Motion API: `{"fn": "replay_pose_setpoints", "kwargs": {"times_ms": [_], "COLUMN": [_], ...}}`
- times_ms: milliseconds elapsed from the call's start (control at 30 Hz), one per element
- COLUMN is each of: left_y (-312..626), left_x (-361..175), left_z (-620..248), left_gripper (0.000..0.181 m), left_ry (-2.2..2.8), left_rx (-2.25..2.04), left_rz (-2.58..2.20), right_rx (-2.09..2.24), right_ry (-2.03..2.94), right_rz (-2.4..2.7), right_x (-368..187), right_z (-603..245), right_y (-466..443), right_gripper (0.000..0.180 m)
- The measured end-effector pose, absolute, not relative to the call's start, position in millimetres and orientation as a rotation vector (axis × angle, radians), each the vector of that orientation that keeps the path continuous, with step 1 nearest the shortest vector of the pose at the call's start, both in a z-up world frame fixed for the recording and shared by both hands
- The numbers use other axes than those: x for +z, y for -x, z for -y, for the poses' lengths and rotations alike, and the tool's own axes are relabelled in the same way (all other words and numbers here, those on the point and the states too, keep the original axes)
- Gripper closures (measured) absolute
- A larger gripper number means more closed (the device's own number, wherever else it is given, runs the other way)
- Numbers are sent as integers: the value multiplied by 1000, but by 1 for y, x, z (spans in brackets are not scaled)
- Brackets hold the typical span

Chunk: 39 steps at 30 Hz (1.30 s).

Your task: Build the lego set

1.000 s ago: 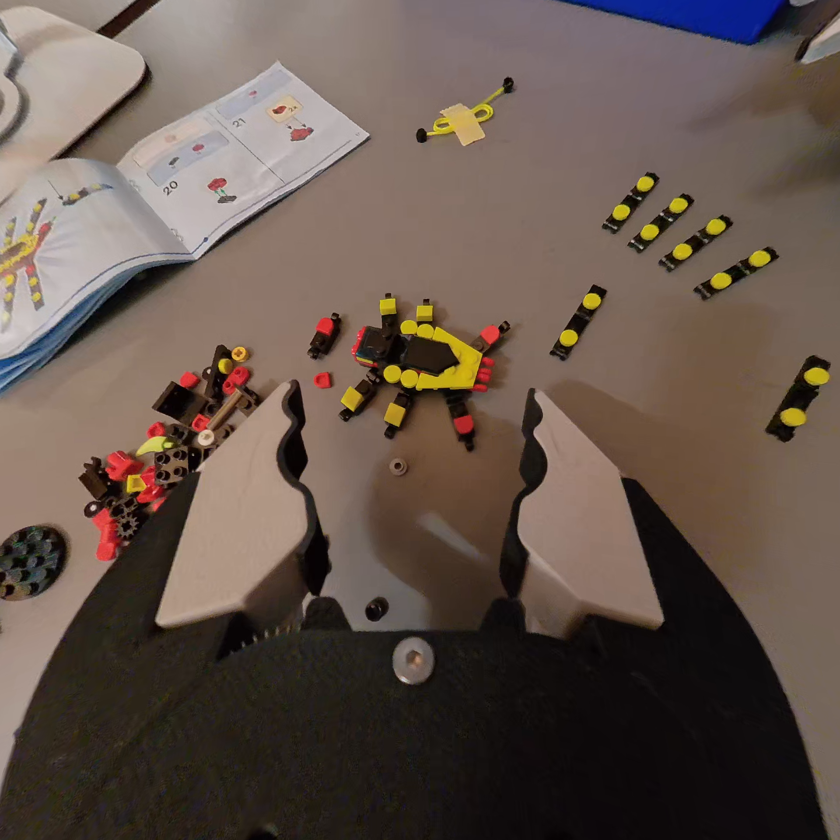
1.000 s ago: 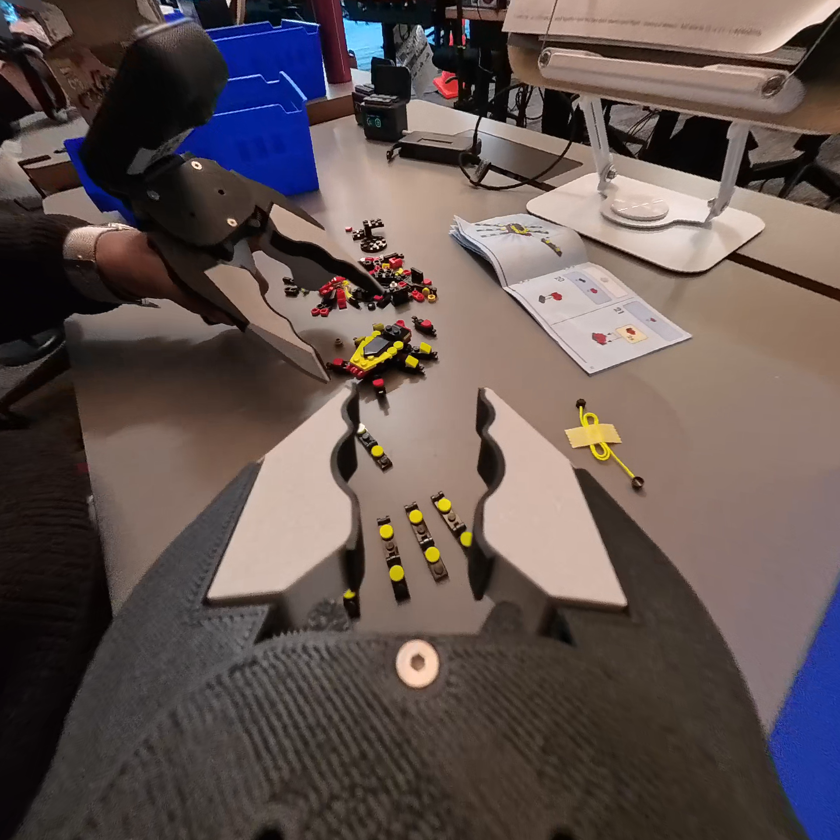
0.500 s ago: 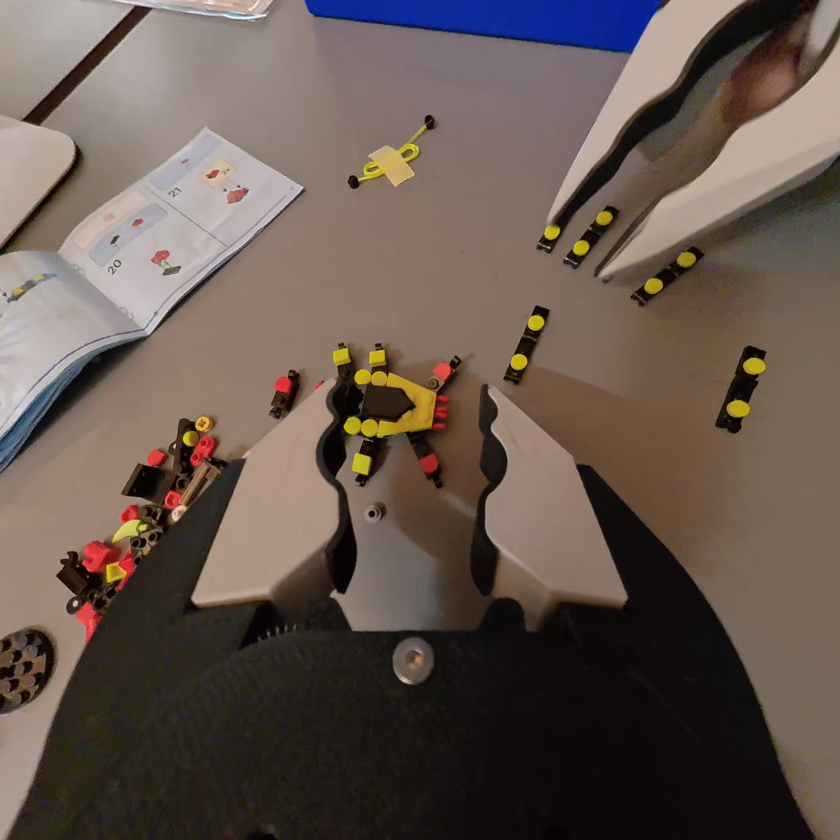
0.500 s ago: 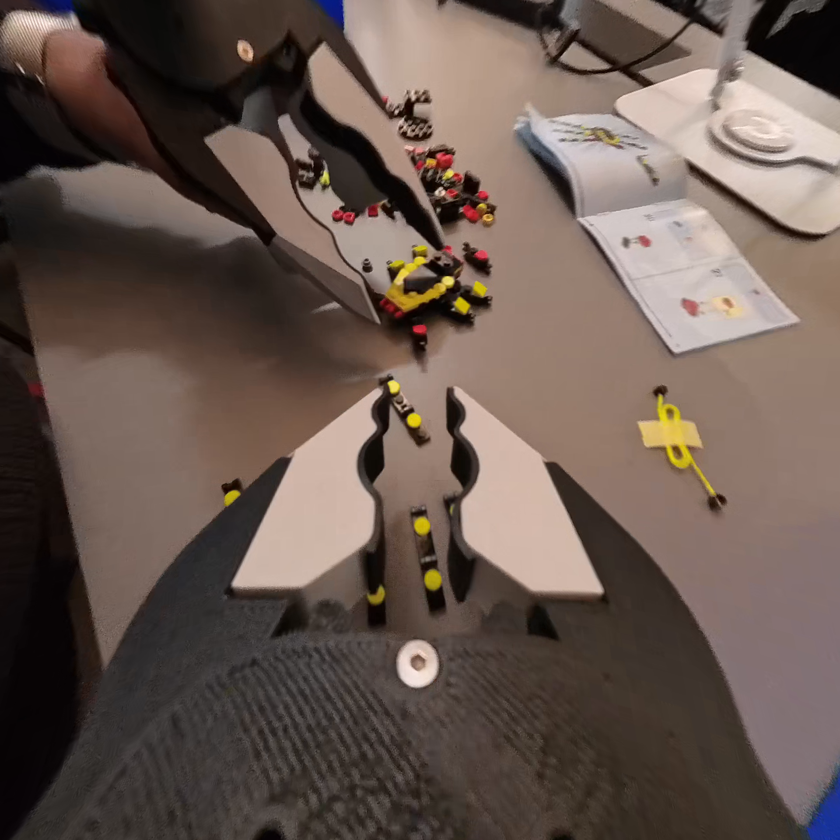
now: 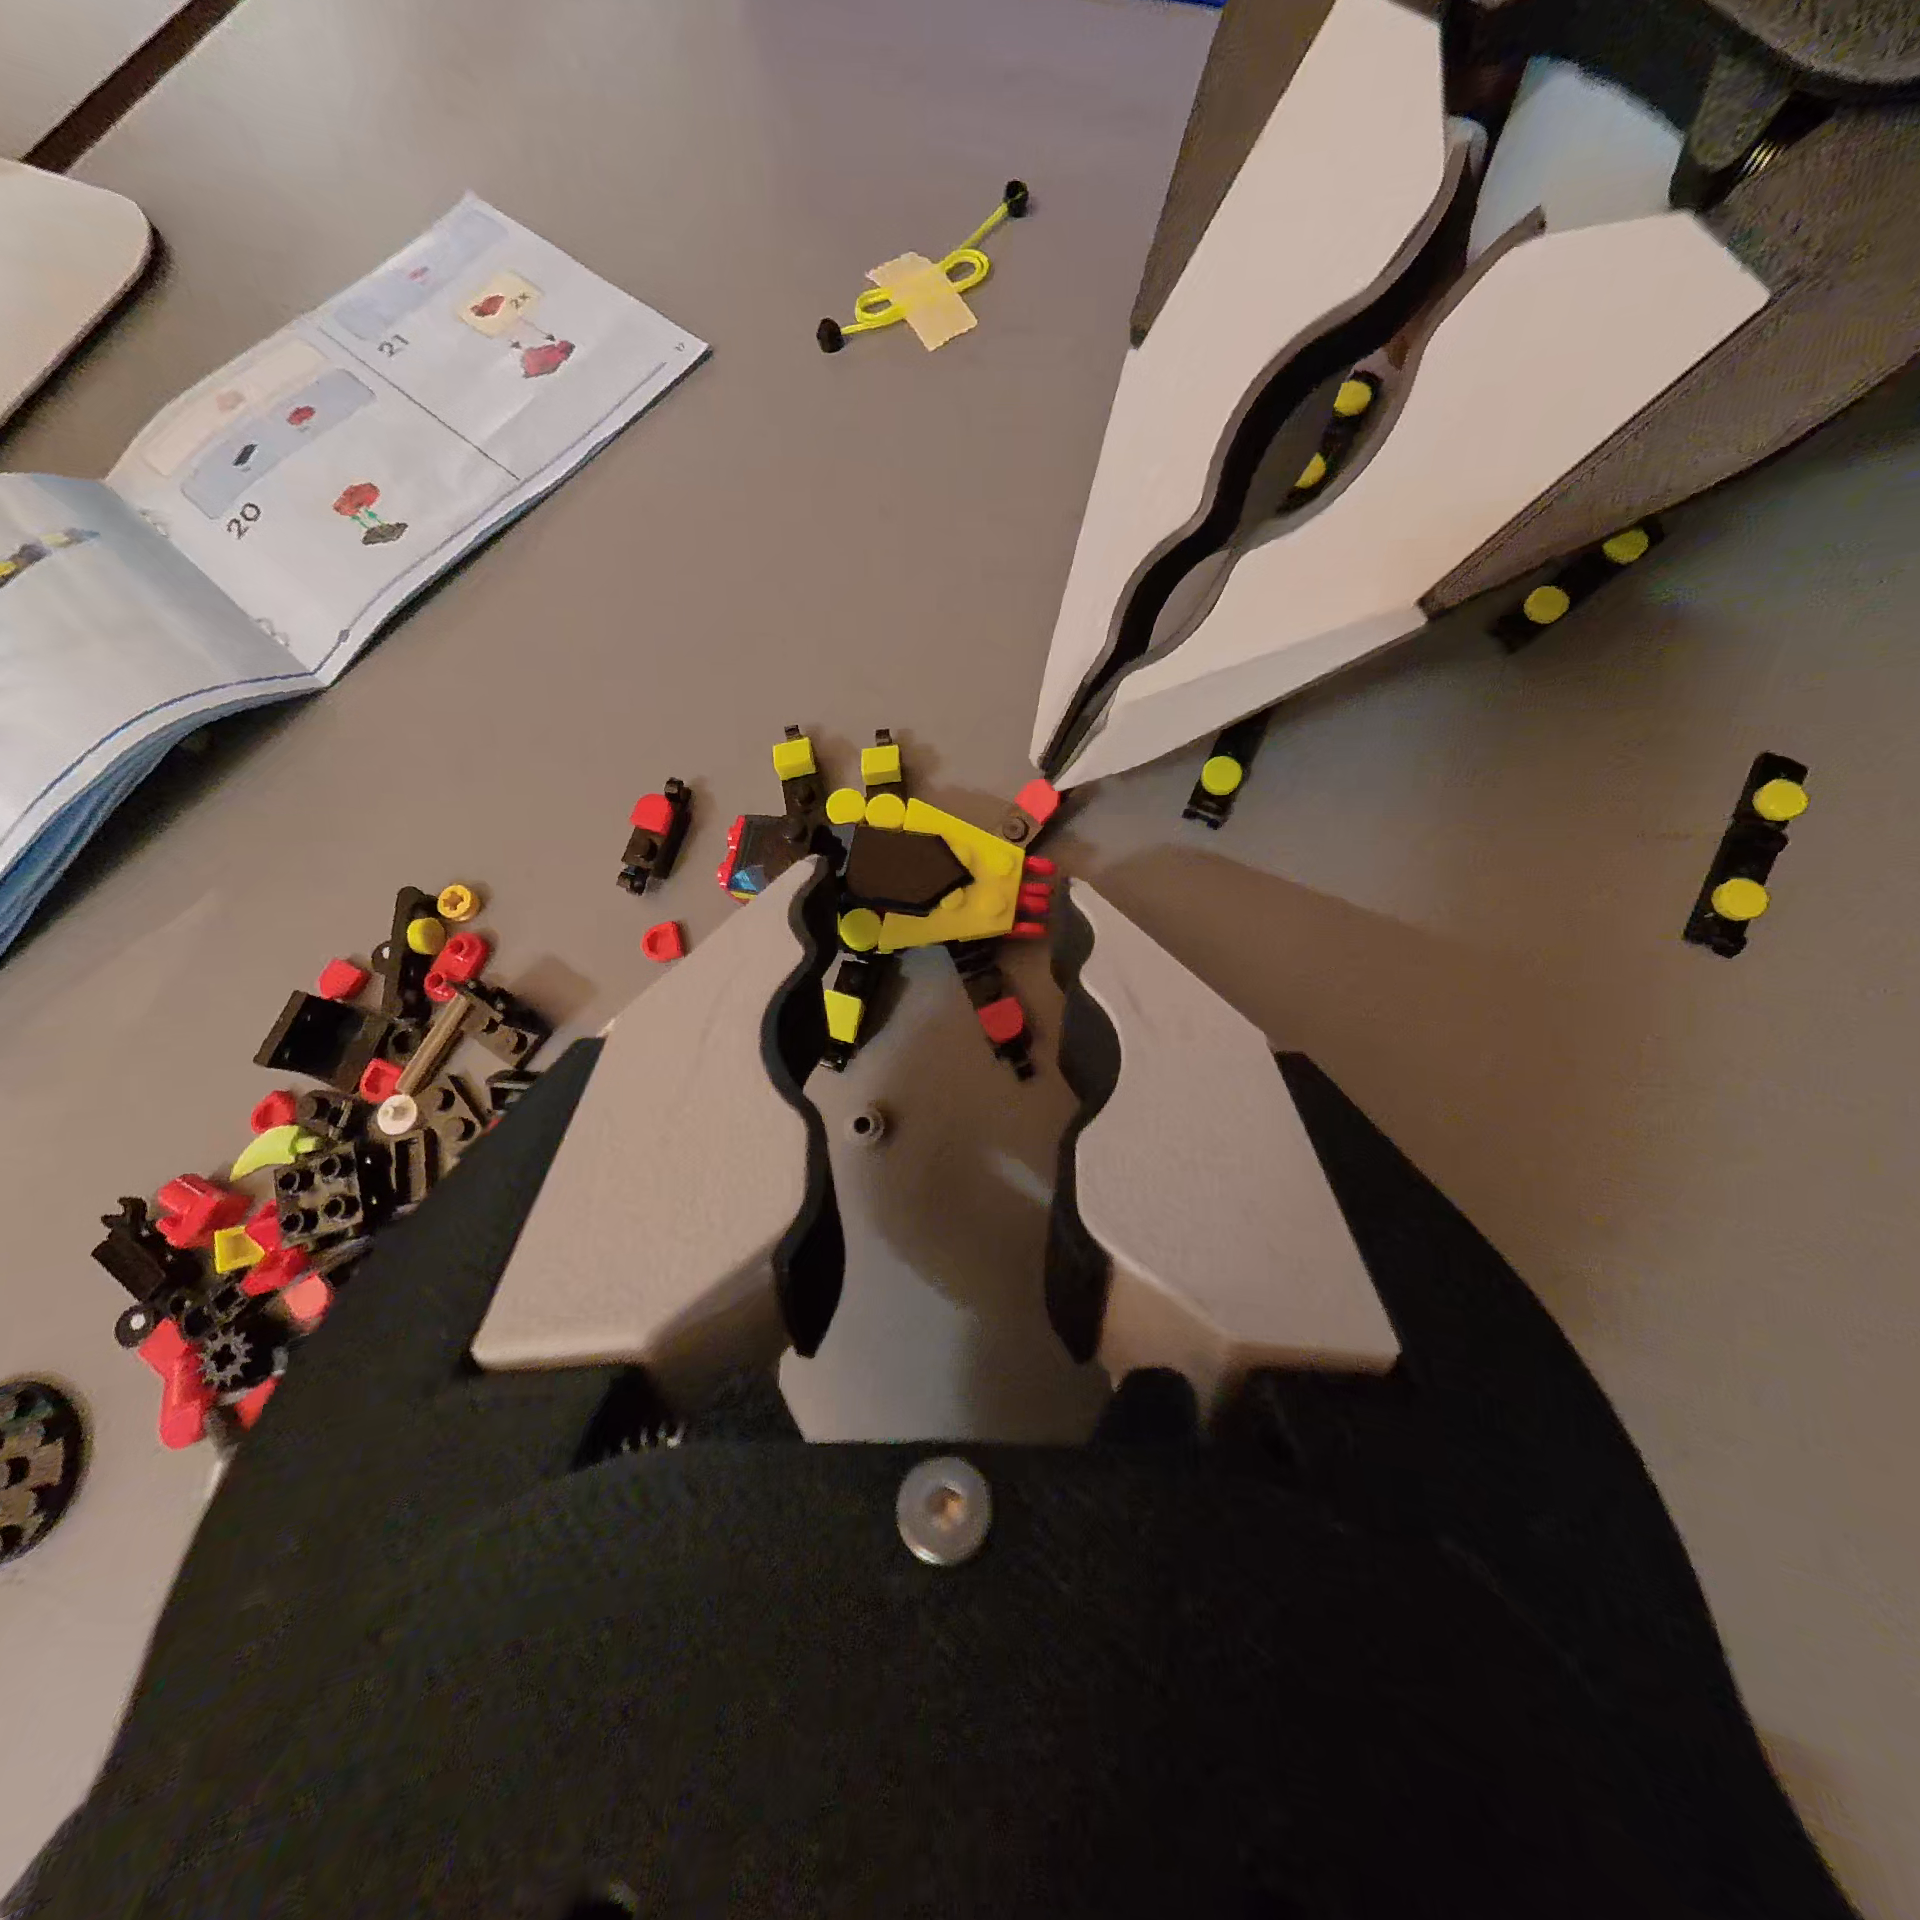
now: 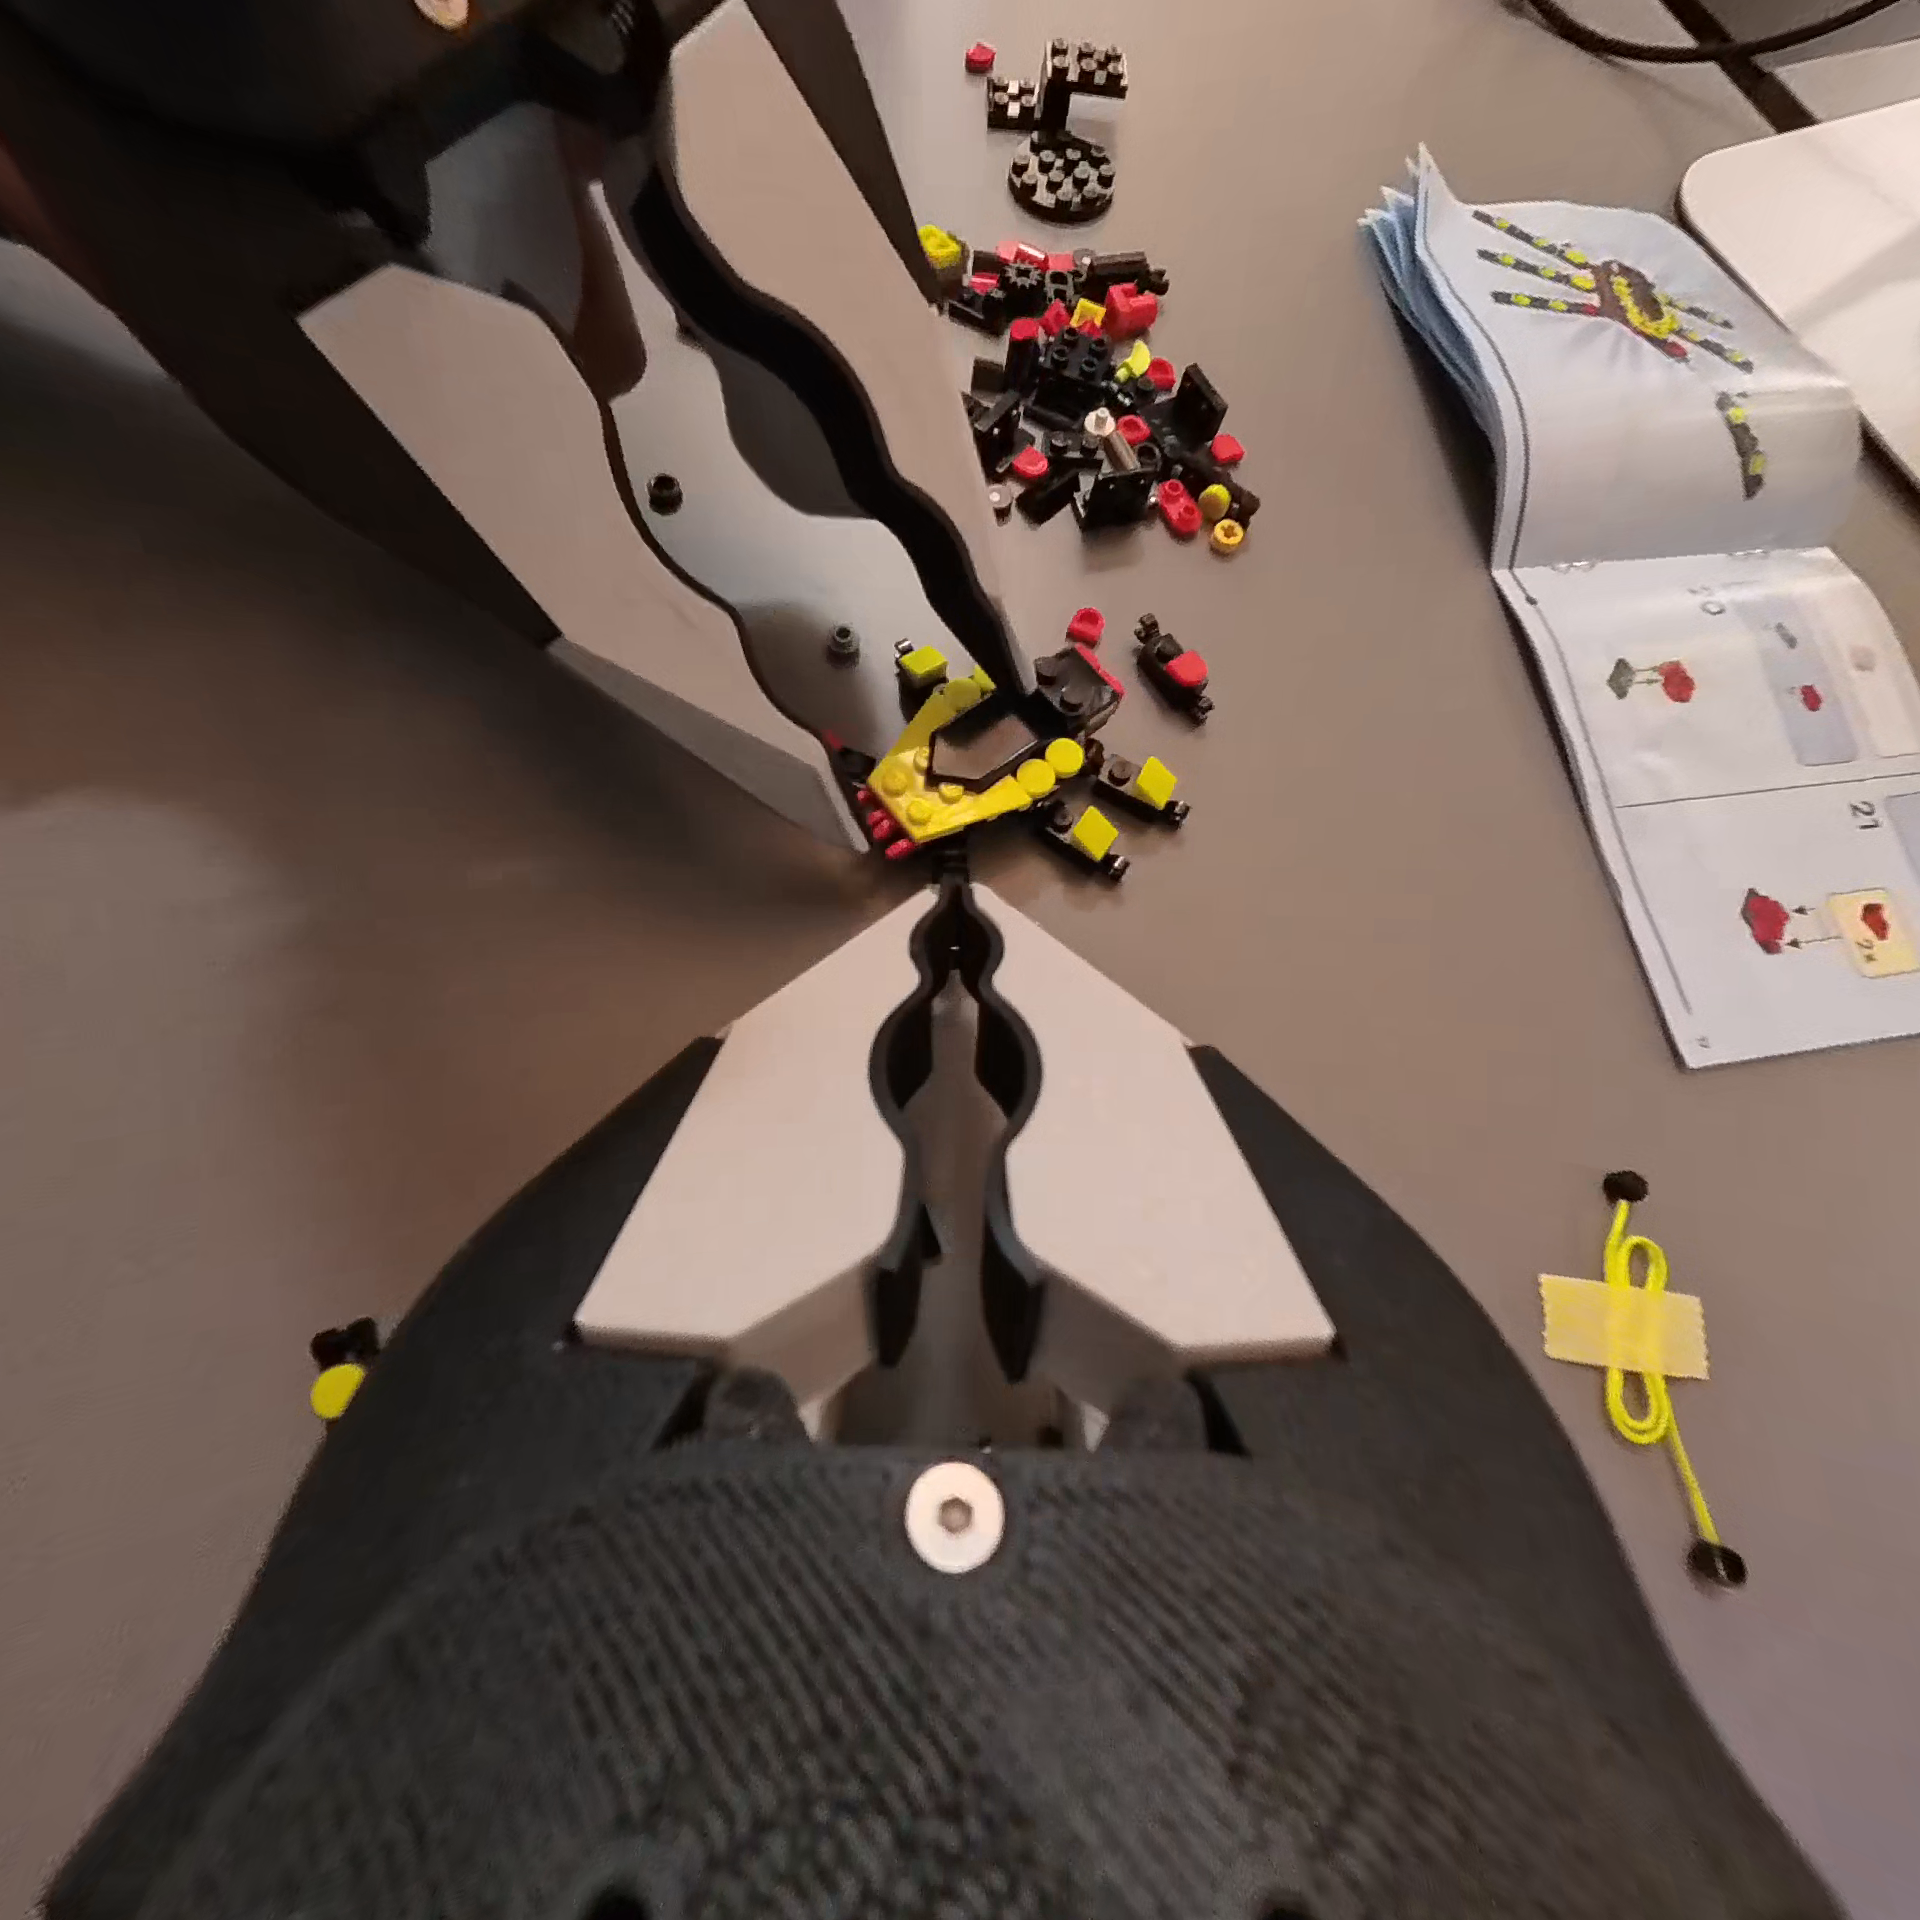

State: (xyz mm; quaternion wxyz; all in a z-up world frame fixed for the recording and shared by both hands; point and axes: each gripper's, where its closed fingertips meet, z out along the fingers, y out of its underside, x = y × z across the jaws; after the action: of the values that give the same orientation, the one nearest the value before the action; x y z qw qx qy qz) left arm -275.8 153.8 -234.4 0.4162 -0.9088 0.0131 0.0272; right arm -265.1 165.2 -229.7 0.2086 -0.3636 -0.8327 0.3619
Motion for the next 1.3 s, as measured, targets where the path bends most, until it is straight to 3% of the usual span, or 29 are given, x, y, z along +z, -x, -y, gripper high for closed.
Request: {"fn": "replay_pose_setpoints", "kwargs": {"times_ms": [500, 1067, 1133, 1300], "left_y": [276, 272, 272, 287], "left_x": [-234, -234, -234, -232], "left_z": [-154, -154, -154, -155], "left_gripper": [142, 134, 129, 94], "left_ry": [2272, 2266, 2267, 2253], "left_rx": [48, 46, 58, 150], "left_rz": [-6, -57, -63, 0], "right_rx": [990, 1137, 1126, 1106], "right_ry": [1025, 1117, 1103, 1061], "right_rz": [2352, 2142, 2146, 2161], "right_x": [-239, -210, -210, -210], "right_z": [-165, -206, -205, -201], "right_y": [267, 268, 267, 265], "right_gripper": [180, 177, 177, 176]}}
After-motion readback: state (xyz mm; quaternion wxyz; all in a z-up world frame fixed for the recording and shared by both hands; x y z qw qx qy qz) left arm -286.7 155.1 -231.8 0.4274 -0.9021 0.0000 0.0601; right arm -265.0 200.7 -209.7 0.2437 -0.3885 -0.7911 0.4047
